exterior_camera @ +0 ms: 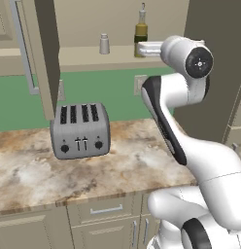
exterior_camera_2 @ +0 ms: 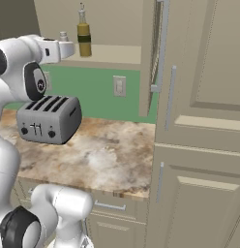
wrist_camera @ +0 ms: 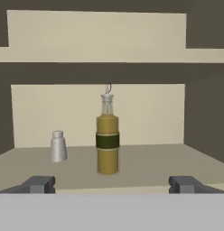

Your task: Move the shaker and oil and vinegar bottle from the cabinet to the dining counter.

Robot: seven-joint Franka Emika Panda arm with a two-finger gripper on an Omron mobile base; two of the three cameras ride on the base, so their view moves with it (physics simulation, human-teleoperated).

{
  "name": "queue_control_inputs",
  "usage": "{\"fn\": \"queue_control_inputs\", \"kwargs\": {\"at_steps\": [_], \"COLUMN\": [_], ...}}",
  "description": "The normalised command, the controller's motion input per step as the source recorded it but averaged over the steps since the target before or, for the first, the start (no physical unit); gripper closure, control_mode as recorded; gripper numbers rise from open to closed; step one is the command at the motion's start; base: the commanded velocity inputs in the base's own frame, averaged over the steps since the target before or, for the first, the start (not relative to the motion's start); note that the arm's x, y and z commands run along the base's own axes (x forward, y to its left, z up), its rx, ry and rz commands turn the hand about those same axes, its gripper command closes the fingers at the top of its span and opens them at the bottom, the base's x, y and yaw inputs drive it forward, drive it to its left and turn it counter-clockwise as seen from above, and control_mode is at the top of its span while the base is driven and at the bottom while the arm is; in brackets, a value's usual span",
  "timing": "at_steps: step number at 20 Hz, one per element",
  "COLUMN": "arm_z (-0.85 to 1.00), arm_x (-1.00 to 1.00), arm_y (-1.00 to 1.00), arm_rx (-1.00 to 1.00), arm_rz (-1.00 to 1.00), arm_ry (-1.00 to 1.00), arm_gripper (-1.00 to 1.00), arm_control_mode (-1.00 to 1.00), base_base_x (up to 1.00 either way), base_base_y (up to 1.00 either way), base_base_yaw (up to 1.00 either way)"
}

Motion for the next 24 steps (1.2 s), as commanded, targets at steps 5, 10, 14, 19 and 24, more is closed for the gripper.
{"fn": "queue_control_inputs", "kwargs": {"at_steps": [5,10,14,19,24], "arm_z": [0.00,0.00,0.00,0.00,0.00], "arm_x": [0.21,0.05,0.17,0.18,0.19], "arm_y": [0.03,0.00,0.00,-0.03,0.02], "arm_rx": [0.00,0.00,0.00,0.00,0.00], "arm_rz": [0.00,0.00,0.00,0.00,0.00], "arm_ry": [0.05,0.01,0.02,0.02,0.04], "arm_gripper": [-1.00,-1.00,-1.00,-1.00,-1.00], "arm_control_mode": [-1.00,-1.00,-1.00,-1.00,-1.00], "base_base_x": [0.00,0.00,0.00,0.00,0.00], "base_base_y": [0.00,0.00,0.00,0.00,0.00], "base_base_yaw": [0.00,0.00,0.00,0.00,0.00]}}
